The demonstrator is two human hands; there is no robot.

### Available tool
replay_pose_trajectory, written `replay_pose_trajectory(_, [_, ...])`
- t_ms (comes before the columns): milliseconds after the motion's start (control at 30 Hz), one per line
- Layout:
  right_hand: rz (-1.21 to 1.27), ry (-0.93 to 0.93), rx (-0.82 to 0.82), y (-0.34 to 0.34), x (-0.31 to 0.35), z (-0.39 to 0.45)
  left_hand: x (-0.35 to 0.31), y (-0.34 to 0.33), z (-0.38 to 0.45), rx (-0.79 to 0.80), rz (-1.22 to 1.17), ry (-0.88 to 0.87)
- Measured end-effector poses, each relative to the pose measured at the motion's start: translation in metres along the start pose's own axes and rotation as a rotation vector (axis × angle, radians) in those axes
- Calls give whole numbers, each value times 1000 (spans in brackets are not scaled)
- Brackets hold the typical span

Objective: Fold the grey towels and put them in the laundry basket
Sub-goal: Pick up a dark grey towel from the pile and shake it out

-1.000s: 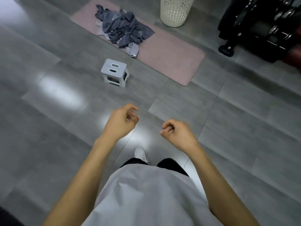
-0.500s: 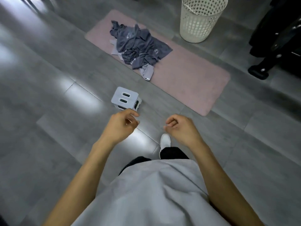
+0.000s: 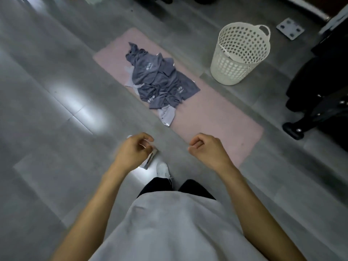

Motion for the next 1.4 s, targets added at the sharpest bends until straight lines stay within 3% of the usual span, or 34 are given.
replay_pose_trajectory(367, [-8, 49, 23, 17, 84, 162, -11, 83, 157, -43, -157, 144])
replay_pose_trajectory(700, [18, 76, 81, 30, 129, 313, -58, 117, 298, -25, -103, 168])
replay_pose_trajectory(967, [112, -3, 37, 30, 131, 389, -76, 127, 389, 109, 88, 23])
replay_pose_trajectory(1133, [273, -129, -103, 11, 113, 425, -71, 125, 460, 163, 76, -111])
replay_pose_trajectory(1400, [408, -263, -301, -57, 70, 522, 5, 71, 623, 436, 411, -396])
Point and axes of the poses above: each hand's wrist, its own z-axis towards the middle knuckle, its own y-axis out of the back of the hand, x = y × z, the point moved 5 cm from there along z, towards the middle knuckle, and after that the axes turned 14 degrees about z, right-handed, at the moved point
